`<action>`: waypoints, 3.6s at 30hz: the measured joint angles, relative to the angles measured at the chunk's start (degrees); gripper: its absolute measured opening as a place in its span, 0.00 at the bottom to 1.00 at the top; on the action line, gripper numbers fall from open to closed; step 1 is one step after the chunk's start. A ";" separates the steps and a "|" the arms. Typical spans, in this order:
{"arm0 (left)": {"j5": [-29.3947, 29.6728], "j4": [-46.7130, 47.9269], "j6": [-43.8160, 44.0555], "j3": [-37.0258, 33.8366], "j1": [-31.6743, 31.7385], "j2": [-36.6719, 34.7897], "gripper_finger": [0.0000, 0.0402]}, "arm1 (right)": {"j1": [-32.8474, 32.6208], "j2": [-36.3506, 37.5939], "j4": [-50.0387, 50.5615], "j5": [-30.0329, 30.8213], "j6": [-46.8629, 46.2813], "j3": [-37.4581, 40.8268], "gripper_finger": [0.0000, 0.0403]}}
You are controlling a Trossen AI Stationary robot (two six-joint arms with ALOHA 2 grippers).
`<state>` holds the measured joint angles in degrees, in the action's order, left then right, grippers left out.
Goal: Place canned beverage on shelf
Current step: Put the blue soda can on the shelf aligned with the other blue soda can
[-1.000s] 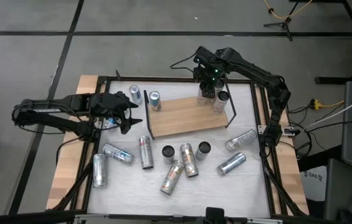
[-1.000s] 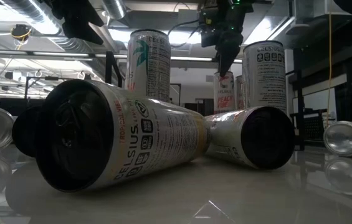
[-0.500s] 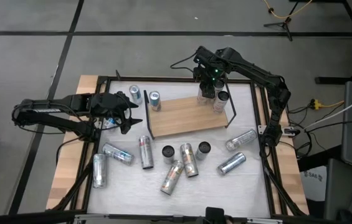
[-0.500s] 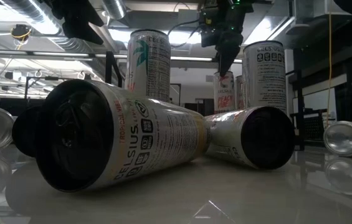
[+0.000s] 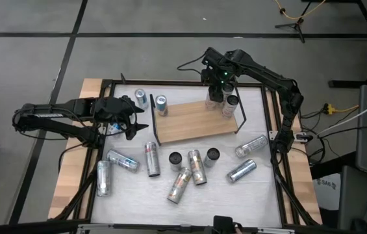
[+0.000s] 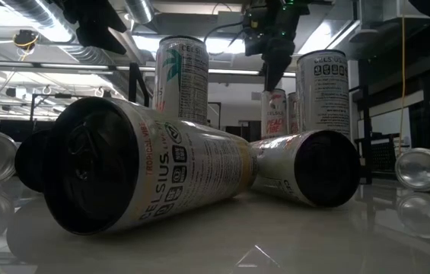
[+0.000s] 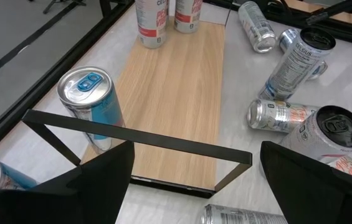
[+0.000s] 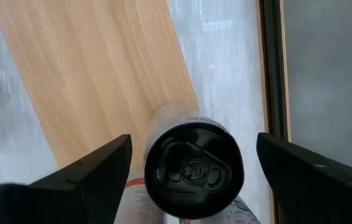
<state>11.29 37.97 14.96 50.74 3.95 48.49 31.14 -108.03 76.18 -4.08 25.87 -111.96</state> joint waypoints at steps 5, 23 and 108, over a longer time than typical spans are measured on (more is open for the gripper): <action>0.19 -2.14 0.19 0.00 -0.01 -0.01 0.85 | 0.00 -0.02 -0.10 -0.02 0.00 -0.03 0.84; 30.36 -7.76 18.31 0.00 9.51 -0.02 0.85 | -0.04 -0.11 -0.13 0.00 -0.02 -10.96 0.84; 21.37 0.55 41.98 -0.04 26.61 25.94 0.78 | -0.04 -0.17 -1.35 -3.06 -0.04 -12.07 0.84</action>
<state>32.66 38.52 56.94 50.70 30.55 74.43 31.09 -108.20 74.83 -7.14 25.82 -124.03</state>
